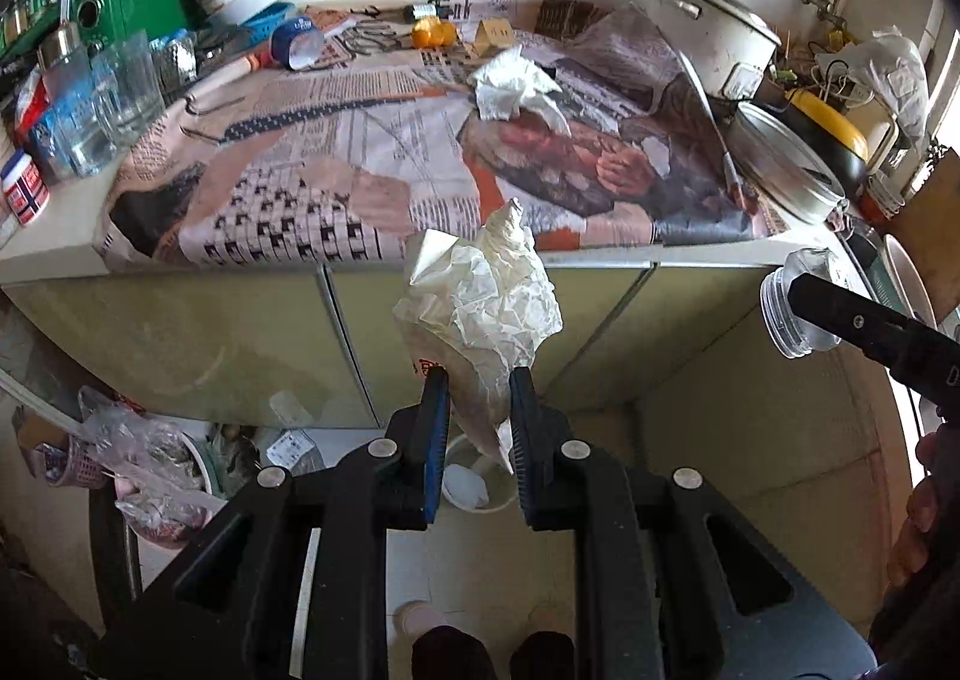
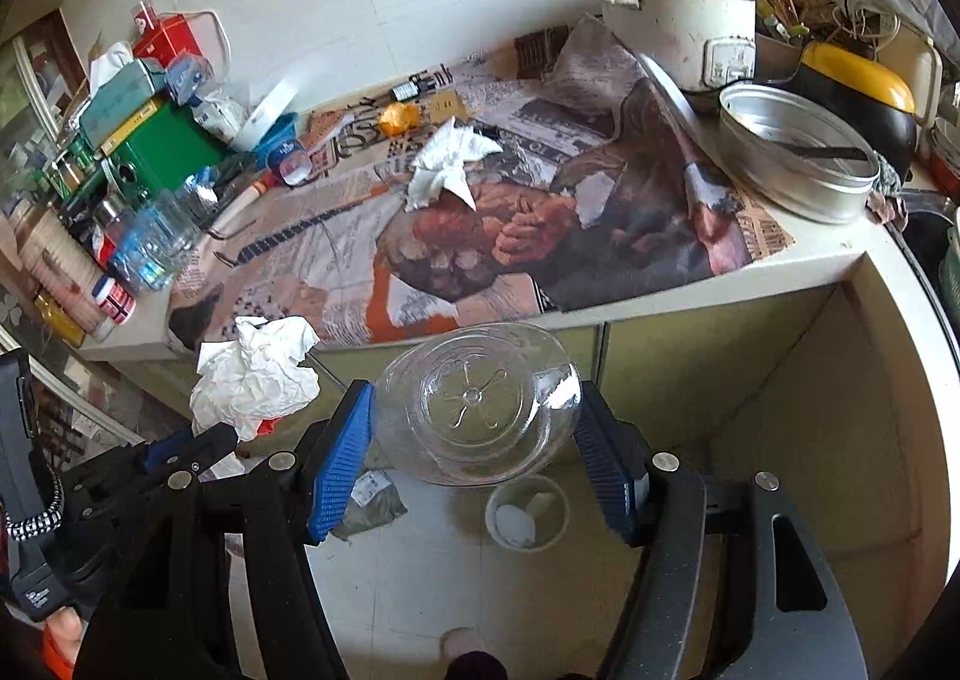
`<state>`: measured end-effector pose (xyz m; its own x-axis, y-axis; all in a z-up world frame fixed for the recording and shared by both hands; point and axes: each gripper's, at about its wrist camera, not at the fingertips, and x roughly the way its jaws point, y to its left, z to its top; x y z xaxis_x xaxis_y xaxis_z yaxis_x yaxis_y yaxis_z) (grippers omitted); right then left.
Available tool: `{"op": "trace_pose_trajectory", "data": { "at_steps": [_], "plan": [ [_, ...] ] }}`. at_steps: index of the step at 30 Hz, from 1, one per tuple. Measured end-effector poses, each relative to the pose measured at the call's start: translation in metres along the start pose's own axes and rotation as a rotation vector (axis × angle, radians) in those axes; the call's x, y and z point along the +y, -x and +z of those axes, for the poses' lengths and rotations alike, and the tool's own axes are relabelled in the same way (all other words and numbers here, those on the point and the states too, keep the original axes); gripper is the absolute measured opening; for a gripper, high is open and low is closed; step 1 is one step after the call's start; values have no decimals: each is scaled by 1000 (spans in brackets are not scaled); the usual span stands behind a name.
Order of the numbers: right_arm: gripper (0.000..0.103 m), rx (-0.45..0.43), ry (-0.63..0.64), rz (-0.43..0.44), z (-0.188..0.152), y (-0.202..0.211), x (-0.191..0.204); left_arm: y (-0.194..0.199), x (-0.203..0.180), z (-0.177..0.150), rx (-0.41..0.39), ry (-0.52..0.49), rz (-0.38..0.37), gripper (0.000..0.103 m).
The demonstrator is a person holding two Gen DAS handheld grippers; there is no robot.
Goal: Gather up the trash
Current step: 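Lift the tissue and lid and carry them down toward the floor bin, then open the right gripper to drop the clear lid while the left gripper drops the tissue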
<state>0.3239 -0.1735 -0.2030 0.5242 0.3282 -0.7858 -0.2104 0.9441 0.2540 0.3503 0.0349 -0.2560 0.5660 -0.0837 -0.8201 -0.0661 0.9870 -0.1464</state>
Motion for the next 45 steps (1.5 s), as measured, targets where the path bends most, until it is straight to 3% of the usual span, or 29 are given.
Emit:
{"op": "trace_pose_trajectory", "data": {
  "at_steps": [12,20,25,34,42,43,45],
  "plan": [
    [63,204,25,4,-78,-135,-54,-144,1,-89,143,87,49,19],
    [63,320,37,50,-123,-236,-60,-229,28,-140,217,120,96,19],
    [63,372,58,63,-141,-277,-53,-265,37,-158,241,130,108,19],
    [65,414,95,67,-152,-297,-50,-302,33,-166,273,111,100,19],
    [65,386,58,49,-139,-280,-72,-322,21,-162,287,86,46,20],
    [65,382,51,48,-137,-281,-75,-325,18,-161,290,83,39,23],
    [65,373,37,46,-134,-281,-82,-330,13,-159,312,75,38,41]
  ]
}}
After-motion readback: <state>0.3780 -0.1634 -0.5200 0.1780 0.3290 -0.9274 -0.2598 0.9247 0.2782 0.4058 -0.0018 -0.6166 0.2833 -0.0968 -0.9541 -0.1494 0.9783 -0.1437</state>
